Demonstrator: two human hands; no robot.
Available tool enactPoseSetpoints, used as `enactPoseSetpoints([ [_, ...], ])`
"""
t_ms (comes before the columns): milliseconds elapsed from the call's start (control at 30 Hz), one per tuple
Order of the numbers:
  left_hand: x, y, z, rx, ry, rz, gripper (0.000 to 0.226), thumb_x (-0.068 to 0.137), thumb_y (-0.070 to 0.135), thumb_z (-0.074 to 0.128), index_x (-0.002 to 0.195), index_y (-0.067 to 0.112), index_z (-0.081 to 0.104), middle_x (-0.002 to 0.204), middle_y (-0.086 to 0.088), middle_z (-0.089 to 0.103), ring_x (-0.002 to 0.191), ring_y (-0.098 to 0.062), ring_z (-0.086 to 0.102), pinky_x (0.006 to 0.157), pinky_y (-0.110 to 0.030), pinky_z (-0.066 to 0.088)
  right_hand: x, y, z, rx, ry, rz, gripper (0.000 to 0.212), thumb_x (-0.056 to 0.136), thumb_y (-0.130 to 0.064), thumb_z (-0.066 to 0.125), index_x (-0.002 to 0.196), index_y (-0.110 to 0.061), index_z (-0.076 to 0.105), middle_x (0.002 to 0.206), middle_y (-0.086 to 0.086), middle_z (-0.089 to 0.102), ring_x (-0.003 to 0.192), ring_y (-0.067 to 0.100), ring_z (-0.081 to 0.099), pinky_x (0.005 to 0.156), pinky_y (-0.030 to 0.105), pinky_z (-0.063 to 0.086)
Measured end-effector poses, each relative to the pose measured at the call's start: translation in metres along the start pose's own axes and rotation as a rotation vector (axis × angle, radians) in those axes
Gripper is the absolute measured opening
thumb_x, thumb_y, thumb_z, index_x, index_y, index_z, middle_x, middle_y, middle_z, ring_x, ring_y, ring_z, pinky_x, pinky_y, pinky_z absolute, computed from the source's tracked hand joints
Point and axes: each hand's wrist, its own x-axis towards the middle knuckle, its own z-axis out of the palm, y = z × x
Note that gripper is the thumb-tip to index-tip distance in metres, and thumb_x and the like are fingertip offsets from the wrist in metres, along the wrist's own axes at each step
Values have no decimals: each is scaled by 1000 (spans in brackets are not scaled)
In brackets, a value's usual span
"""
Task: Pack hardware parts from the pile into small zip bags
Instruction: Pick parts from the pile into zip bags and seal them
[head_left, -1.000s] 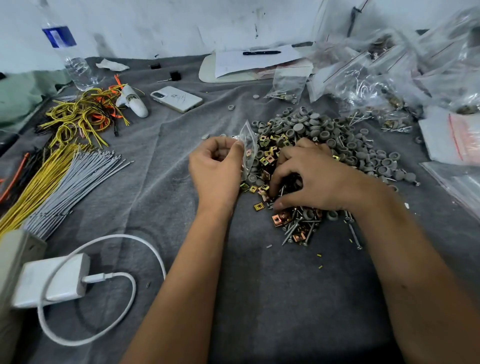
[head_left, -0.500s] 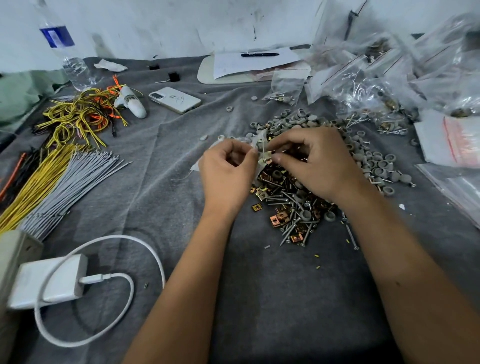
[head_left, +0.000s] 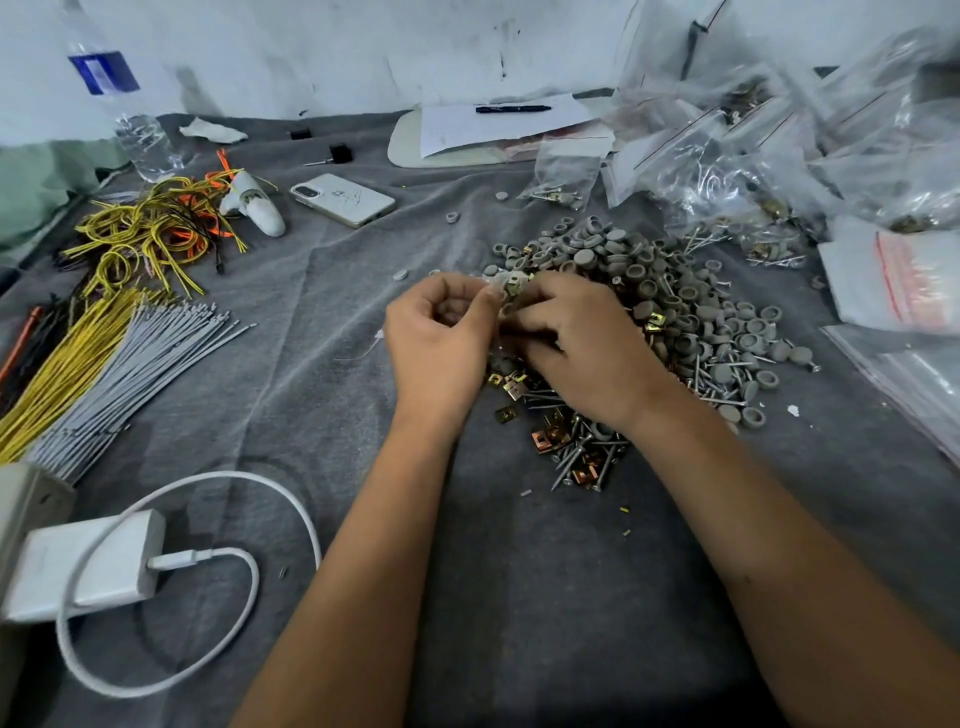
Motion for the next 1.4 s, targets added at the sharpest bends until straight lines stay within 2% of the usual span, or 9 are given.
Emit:
enactPoseSetpoints([
  [167, 5, -2, -4, 2, 88, -22, 10, 77, 26, 72, 76, 16, 72, 67, -3, 66, 62, -21, 56, 62, -38, 47, 1, 1, -15, 80, 80, 22, 15, 86, -20, 81, 101, -18, 77, 96, -9, 63, 85, -4, 54, 82, 13, 42],
  [333, 4, -3, -4, 36, 90, -37, 7, 77, 25, 70, 73, 19, 71, 63, -2, 64, 60, -24, 56, 61, -41, 48, -1, 8, -27, -215, -376, 114, 25, 73, -60, 80, 80, -37, 75, 97, -13, 54, 105, 14, 41, 96, 41, 39],
  [500, 5, -5, -4, 36, 89, -40, 8, 77, 26, 71, 72, 19, 71, 63, -2, 65, 60, -24, 56, 61, -41, 48, -1, 6, -22, -255, -470, 105, 20, 78, -56, 80, 78, -37, 73, 95, -21, 38, 111, 8, 29, 104, 44, 26],
  [600, 6, -6, -4, 35, 81, -40, 8, 77, 25, 71, 72, 19, 71, 63, -2, 65, 60, -24, 55, 61, -42, 49, 0, 8, -22, -163, -390, 87, 16, 89, -48, 72, 80, -36, 66, 91, -17, 52, 101, 10, 44, 95, 41, 36],
  [733, 5, -6, -4, 50, 65, -16, 8, 81, 21, 73, 73, 20, 72, 65, -2, 66, 60, -22, 57, 60, -40, 49, -1, 9, -23, 137, -106, 158, 9, 98, -34, 66, 91, -28, 67, 76, -13, 69, 72, -1, 65, 69, 16, 47],
  [800, 5, -7, -3, 84, 49, 10, 13, 86, 15, 74, 74, 20, 72, 64, -2, 67, 59, -18, 58, 59, -37, 50, -1, 10, -22, 180, 58, 171, 4, 96, -30, 70, 92, -28, 70, 78, -15, 70, 76, -2, 67, 69, 9, 47],
  [967, 1, -7, -1, 183, 8, 90, 13, 88, 10, 75, 77, 18, 73, 55, 9, 63, 51, -4, 57, 52, -21, 45, 1, 11, -19, 215, 99, 169, 14, 92, -16, 72, 98, -26, 80, 94, -20, 73, 93, -4, 67, 84, 8, 48],
  [1167, -2, -5, 2, 199, -41, 126, 11, 87, 8, 73, 77, 12, 73, 59, -8, 65, 57, -36, 66, 53, -38, 53, -1, 4, -4, 221, 139, 157, 13, 87, -6, 78, 92, -16, 71, 83, -3, 73, 77, 6, 70, 73, 26, 59],
  [1400, -3, -4, 4, 46, -54, 72, 9, 84, 15, 71, 76, 11, 72, 60, -10, 68, 45, -24, 60, 49, -42, 54, 0, 0, -1, 162, 373, 96, 9, 80, -12, 86, 86, -14, 79, 78, -9, 73, 69, 0, 65, 66, 13, 51],
])
